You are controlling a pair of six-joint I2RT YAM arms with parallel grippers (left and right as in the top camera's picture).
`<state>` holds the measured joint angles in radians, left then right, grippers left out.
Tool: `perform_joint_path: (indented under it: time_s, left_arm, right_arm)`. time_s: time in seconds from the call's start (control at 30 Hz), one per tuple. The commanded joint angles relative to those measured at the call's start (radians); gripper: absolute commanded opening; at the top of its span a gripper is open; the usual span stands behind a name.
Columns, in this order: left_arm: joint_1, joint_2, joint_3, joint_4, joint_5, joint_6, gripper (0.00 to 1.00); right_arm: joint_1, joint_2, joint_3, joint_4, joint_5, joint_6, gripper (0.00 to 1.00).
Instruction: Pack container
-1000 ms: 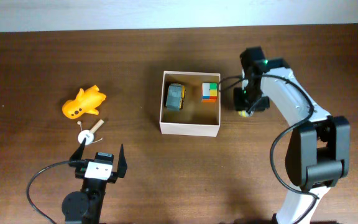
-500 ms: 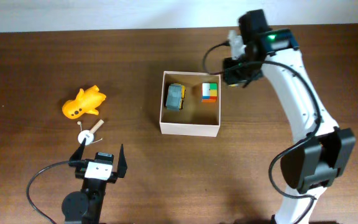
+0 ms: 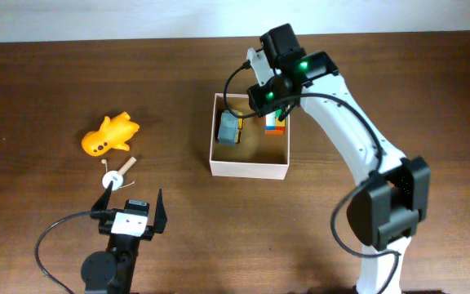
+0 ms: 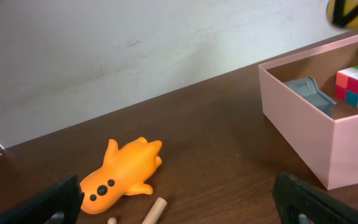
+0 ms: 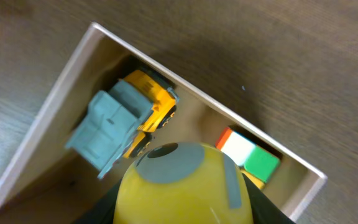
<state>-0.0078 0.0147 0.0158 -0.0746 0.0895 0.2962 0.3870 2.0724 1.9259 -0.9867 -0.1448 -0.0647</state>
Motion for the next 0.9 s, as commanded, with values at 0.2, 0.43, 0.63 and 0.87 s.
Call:
perform_joint_path:
  time_s: [0.2,0.43,0.63,0.87]
  left_arm:
    - [0.004,-0.009,-0.007,-0.001,-0.007,0.012,0.99]
    - [0.004,-0.009,-0.007,-0.001,-0.007,0.012,0.99]
    - [0.004,-0.009,-0.007,-0.001,-0.007,0.012,0.99]
    - [0.004,-0.009,-0.007,-0.001,-0.007,0.012,0.99]
  right_arm:
    - [0.008,0.122,-0.015,0.041,-0.032,-0.040,0.42]
    - [0.032,0.156,-0.015,0.042,-0.031,-0.056,0.56]
    - [0.032,0.159,-0.015,0.045,-0.028,-0.059,0.75]
    - [0.032,0.158,-0.010,0.001,-0.029,-0.059,0.75]
